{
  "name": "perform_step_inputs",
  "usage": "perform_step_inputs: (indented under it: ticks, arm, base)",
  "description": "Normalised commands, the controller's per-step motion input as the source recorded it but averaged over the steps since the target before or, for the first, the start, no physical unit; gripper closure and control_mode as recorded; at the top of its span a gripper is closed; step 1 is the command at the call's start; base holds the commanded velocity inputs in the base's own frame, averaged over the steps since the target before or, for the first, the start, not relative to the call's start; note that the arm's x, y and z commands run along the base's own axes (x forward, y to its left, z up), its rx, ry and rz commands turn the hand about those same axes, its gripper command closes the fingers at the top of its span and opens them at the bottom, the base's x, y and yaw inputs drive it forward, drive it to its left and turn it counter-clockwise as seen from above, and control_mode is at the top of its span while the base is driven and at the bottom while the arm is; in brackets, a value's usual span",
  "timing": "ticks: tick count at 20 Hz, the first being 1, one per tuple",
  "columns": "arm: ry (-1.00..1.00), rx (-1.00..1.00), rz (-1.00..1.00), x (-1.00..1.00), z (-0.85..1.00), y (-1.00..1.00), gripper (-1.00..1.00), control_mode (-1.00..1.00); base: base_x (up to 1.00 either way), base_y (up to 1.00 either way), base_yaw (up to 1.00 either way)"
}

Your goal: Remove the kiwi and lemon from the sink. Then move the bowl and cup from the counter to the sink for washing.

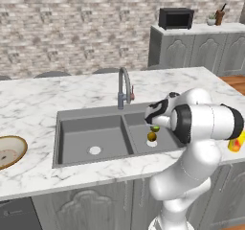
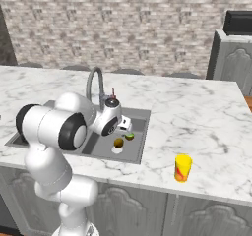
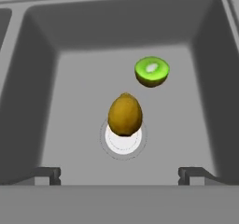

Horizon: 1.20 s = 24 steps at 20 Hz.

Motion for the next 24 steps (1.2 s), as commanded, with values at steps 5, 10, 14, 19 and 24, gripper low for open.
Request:
perform_step_inputs:
  ticks: [5,10,14,19,24]
  arm:
    - [0.00,0.00,0.00,0.14,-0.14,0.00,-1.00,-1.00]
    - [0.00,0.00,0.00,0.14,-0.14,0.00,-1.00,-1.00]
    - [0.00,0.00,0.00,0.12,-0.11,0.00,-1.00,-1.00]
    - [0.02,0.00,0.00,0.04,-0.12,0.00,-1.00,-1.00]
    - [0.02,0.00,0.00,0.06,-0.13,0.00,-1.00,-1.00]
  base:
    - [0.00,0.00,0.00]
    - [0.00,0.00,0.00]
    - [0.00,0.00,0.00]
    - [0.00,0.00,0.00]
    - [0.00,0.00,0.00]
